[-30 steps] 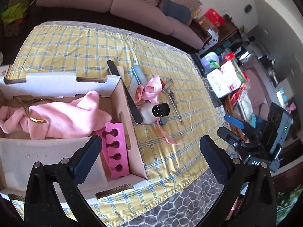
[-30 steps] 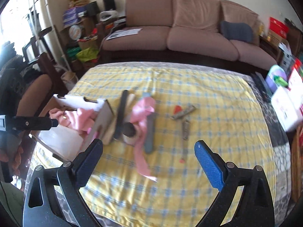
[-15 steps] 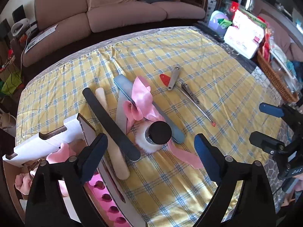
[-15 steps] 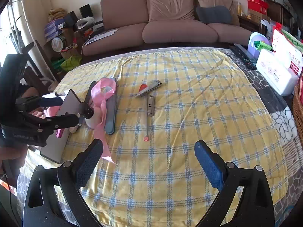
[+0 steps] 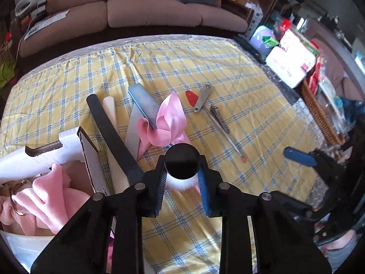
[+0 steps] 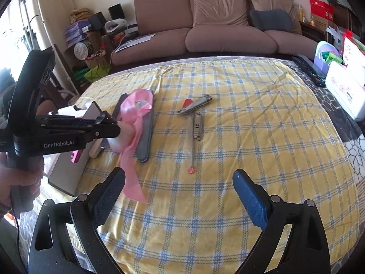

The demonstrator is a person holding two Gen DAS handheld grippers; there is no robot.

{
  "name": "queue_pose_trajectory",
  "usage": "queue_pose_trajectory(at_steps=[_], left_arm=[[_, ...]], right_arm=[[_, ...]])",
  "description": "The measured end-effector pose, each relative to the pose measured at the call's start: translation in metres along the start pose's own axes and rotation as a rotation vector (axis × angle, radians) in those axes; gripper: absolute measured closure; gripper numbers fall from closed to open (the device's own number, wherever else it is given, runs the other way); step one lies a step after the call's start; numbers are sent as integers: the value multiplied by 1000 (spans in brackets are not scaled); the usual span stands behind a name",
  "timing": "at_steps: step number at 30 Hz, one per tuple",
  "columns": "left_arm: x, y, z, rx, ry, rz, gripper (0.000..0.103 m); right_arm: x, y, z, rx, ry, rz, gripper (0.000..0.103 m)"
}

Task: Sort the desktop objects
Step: 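Lift the brush with the left tool while the right tool grasps the silver nail clipper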

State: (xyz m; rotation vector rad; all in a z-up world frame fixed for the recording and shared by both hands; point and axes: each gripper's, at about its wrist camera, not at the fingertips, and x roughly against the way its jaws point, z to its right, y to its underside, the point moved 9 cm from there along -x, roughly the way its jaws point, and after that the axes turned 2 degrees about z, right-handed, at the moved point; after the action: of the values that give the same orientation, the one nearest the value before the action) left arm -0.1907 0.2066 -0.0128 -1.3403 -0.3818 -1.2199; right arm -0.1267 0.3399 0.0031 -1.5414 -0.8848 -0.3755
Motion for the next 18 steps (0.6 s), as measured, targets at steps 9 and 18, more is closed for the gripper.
queue_pose_trajectory(at_steps=[9,18], left_arm=[[36,0,1,307,378,-9,78],[61,5,-8,344,426,10,78]], right_arm=[[19,-17,-60,61,-190,107,20],[14,-20,-80,108,-166,93,20]])
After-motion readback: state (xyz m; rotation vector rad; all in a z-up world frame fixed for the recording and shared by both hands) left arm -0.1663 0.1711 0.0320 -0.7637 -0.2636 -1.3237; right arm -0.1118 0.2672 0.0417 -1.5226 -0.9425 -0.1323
